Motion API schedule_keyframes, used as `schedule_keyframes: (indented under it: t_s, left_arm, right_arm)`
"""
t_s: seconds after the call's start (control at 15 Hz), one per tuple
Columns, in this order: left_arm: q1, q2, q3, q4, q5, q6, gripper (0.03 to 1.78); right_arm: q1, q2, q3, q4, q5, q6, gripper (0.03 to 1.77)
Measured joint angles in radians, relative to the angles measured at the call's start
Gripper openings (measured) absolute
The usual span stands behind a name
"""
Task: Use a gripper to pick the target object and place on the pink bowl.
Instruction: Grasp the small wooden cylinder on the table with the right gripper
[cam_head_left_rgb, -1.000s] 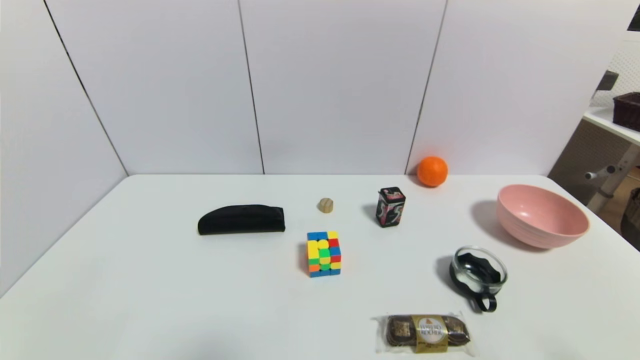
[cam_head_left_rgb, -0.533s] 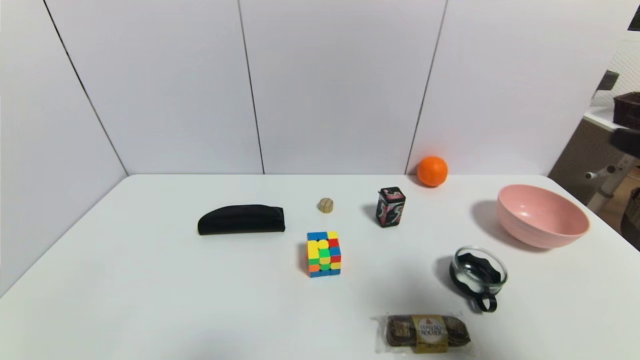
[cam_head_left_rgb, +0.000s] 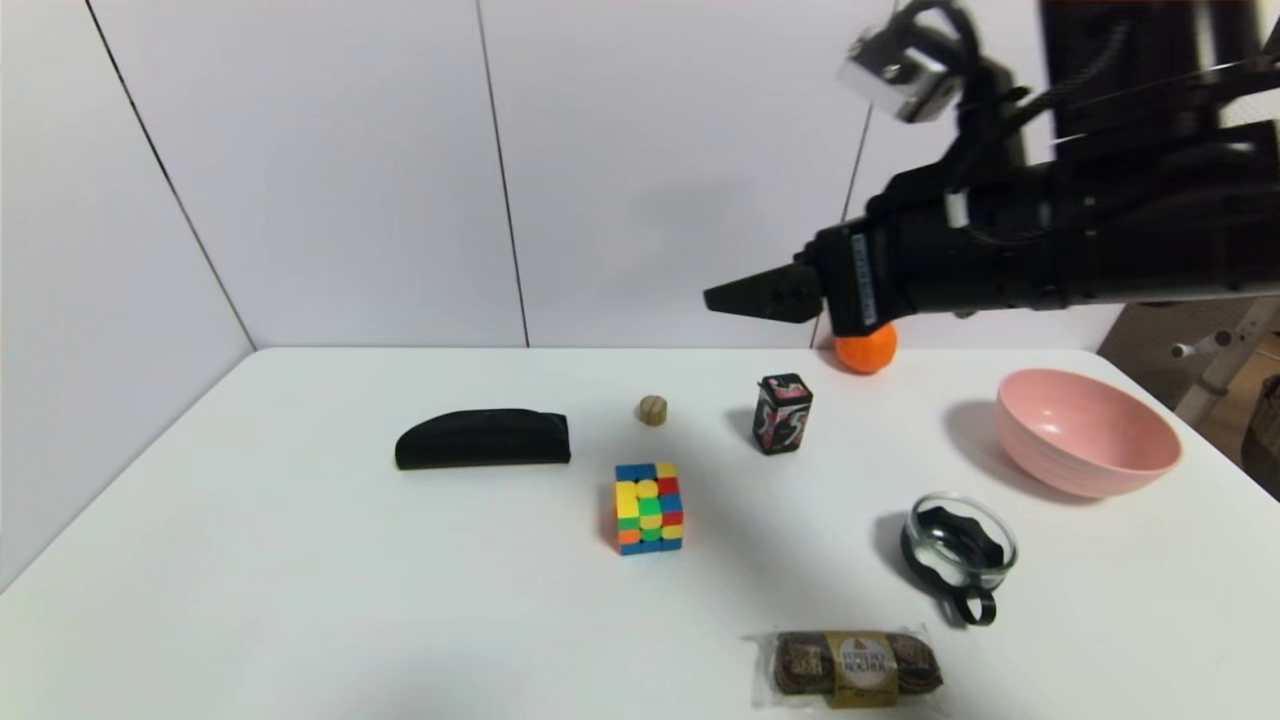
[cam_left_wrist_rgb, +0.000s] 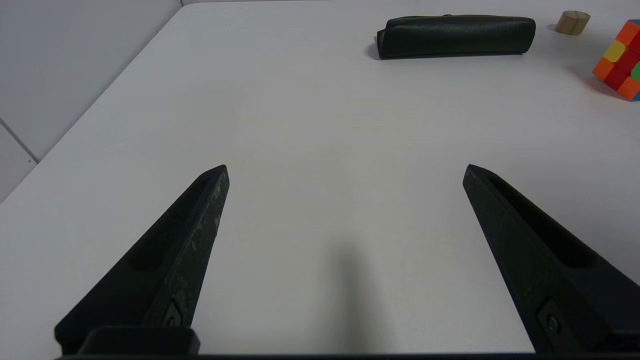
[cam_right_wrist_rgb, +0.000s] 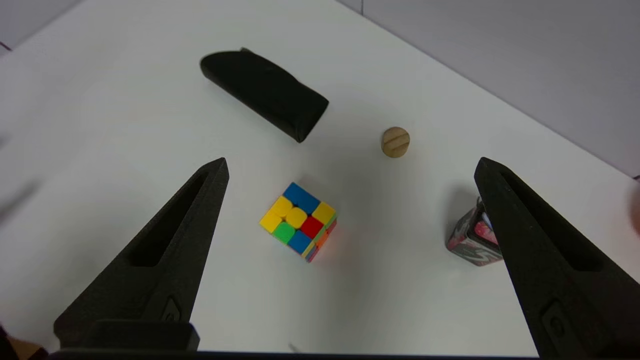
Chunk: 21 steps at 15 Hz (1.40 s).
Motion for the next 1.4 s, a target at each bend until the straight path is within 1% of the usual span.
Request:
schedule_keyframes:
  t_s: [0.27, 0.47, 0.67, 0.93, 1.27, 1.4]
  left_arm:
    - [0.0, 0.0, 0.0, 0.0, 0.0, -0.001, 1.69]
    - [0.0, 0.0, 0.0, 0.0, 0.0, -0.001, 1.69]
    - [0.0, 0.0, 0.0, 0.0, 0.0, -0.001, 1.69]
    - [0.0, 0.0, 0.0, 0.0, 0.0, -0.001, 1.69]
    - [0.0, 0.0, 0.0, 0.0, 0.0, -0.001, 1.69]
    - [0.0, 0.0, 0.0, 0.0, 0.0, -0.001, 1.69]
  right_arm:
    - [-0.013, 0.267, -0.258, 0.091, -0.007, 0.003, 1.7]
    - [-0.024, 0.412, -0.356, 0.116, -0.021, -0.004, 1.7]
    - [-0.035, 0.505, -0.375, 0.11, -0.058, -0.004, 1.7]
    - [-0.045, 0.571, -0.378, 0.067, -0.061, -0.001, 1.7]
    - [-0.044, 0.613, -0.378, 0.011, -0.061, -0.007, 1.7]
    - [-0.045, 0.625, -0.379, 0.008, -0.063, -0.007, 1.7]
